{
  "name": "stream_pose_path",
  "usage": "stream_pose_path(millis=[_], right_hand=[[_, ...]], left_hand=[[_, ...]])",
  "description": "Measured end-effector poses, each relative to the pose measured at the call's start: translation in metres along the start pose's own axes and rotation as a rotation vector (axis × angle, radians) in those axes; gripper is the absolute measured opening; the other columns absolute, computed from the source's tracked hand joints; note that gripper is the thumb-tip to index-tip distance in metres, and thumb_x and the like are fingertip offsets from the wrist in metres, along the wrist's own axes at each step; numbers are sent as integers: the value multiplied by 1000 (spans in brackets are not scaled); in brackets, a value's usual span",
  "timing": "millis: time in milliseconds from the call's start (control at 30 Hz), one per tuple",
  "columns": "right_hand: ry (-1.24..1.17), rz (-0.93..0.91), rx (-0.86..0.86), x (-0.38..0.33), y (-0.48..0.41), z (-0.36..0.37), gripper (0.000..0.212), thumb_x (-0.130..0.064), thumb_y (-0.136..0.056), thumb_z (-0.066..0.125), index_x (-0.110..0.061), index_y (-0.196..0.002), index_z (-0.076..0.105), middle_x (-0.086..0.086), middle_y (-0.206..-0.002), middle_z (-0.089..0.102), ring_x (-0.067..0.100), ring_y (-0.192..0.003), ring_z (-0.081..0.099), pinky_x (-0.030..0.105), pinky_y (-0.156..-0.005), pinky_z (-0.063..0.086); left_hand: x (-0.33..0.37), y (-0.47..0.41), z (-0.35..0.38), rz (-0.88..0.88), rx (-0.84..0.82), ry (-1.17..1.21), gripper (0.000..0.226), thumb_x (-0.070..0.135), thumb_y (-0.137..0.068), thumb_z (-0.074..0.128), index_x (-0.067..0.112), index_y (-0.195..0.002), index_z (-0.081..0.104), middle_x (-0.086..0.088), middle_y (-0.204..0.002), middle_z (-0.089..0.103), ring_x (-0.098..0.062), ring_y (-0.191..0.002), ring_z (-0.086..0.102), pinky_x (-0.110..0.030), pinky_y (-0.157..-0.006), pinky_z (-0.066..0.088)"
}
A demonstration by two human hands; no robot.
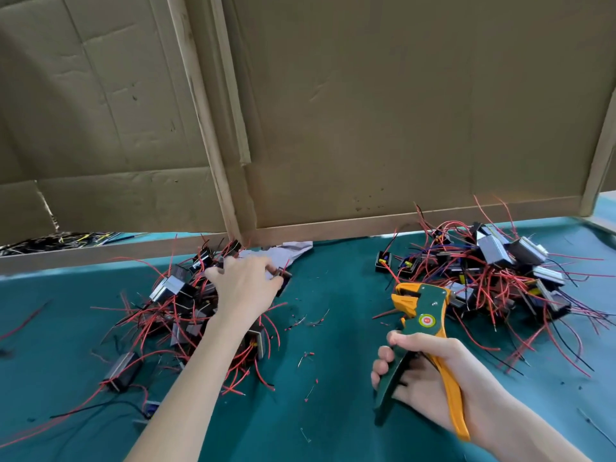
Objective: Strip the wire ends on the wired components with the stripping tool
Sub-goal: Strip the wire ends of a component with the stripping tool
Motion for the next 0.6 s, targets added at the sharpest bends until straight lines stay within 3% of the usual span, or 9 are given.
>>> stream_pose_path(millis=[67,133,233,333,433,600], right_hand=[[3,0,-1,0,0,0,33,-2,-50,78,-2,-74,55,16,-70,50,33,-60,53,46,-63,52],[-5,2,-16,0,2,1,33,-1,-51,78,-2,-75,56,17,-71,51,34,-61,54,46,-63,53],[4,2,-24,0,3,3,36,-1,-50,78,-2,-77,55,17,-70,50,34,-60,54,45,-62,54],[23,-7,-10,-1,3,6,47,-2,-42,82,-4,-79,52,16,-69,49,32,-58,52,44,-60,53],[47,-11,-9,-3,4,9,52,-3,-33,87,-3,-73,54,16,-68,48,32,-58,52,44,-60,52],[73,-38,-23,-8,5,10,44,-4,-34,87,-4,-68,58,15,-67,48,32,-57,52,44,-61,53]], left_hand=[[9,0,-16,16,61,135,8,36,-88,59,31,-95,60,9,-87,56,-22,-105,44,-39,-85,24],[20,3,-26,28,11,470,7,28,-86,62,28,-88,55,14,-82,58,-16,-95,51,-33,-82,30],[39,15,-31,10,-130,1009,14,12,-86,62,22,-89,52,-9,-98,67,-19,-88,59,-29,-79,41],[59,28,-29,6,-267,1372,21,-3,-92,45,18,-95,42,-20,-98,54,-25,-74,65,-36,-68,56],[72,37,-25,92,-362,1348,25,-1,-97,34,22,-102,45,-13,-94,46,-14,-65,58,-29,-53,52],[83,45,-16,162,-487,1230,25,10,-103,35,18,-98,58,-4,-98,54,-7,-74,56,-22,-55,50]])
Point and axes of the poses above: each hand's wrist, its own y-axis away from the middle knuckle, its own z-axis out of the palm, x = y × z, the point moved 5 cm from there along -y, towards the middle knuckle
